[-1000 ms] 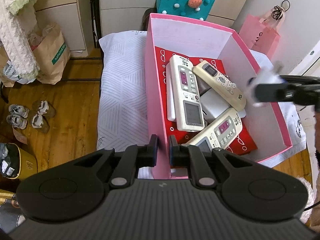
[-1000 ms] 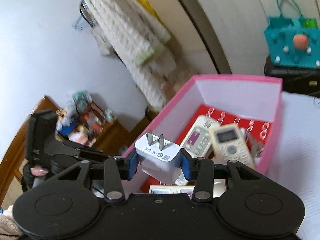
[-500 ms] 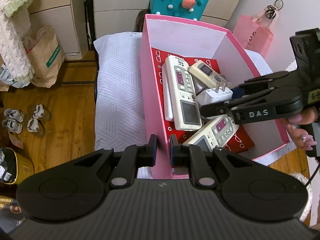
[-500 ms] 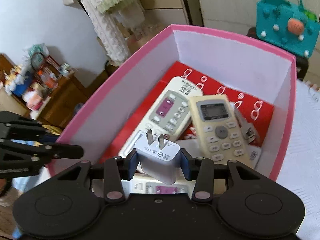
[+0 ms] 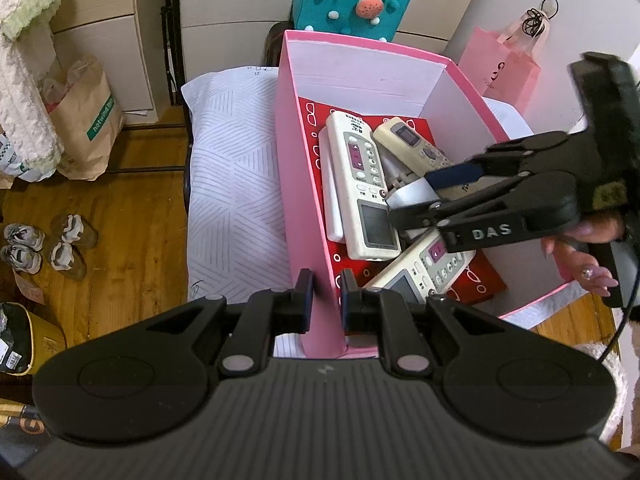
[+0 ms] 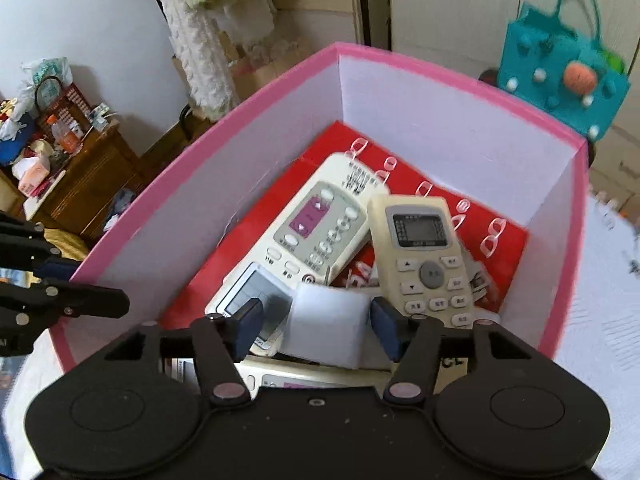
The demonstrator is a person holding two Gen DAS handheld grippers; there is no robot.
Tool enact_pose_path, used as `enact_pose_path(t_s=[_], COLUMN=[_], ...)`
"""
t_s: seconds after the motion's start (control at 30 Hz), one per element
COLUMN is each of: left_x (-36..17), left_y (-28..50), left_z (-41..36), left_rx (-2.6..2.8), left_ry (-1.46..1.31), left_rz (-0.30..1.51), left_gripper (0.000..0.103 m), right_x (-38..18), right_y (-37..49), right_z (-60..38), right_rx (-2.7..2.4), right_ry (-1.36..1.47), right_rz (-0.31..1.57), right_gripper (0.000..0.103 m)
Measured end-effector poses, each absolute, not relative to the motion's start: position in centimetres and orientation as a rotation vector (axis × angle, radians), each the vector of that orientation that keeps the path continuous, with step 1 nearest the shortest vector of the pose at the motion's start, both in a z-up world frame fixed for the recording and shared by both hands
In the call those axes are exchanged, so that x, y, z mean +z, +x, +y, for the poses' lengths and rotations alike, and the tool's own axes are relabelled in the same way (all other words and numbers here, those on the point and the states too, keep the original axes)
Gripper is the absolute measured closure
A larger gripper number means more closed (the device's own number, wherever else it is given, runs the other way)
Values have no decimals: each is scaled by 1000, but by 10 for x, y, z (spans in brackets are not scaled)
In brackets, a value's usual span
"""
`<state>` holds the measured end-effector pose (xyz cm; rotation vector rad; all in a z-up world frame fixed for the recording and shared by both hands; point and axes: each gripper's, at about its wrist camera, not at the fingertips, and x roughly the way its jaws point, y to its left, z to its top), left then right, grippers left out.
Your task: Organize rigid objects
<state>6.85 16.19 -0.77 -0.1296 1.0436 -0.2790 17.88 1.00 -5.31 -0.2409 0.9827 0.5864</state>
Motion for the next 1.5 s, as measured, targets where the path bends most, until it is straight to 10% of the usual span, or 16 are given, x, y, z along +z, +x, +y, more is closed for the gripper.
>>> enact_pose_path(t_s=[0.9,1.5], left_x=[31,30], left_y=[32,-7], left_z=[154,107], left_rx=[-226,-1], left_ry=[-124,-37], left_rz=[945,813], left_gripper=[89,51], right_x=[-10,5], right_y=[88,52], right_z=[-70,-100], right_rx=[631,527], right_ry=[-9,-57], right_rz=[543,542], right_gripper=[32,13])
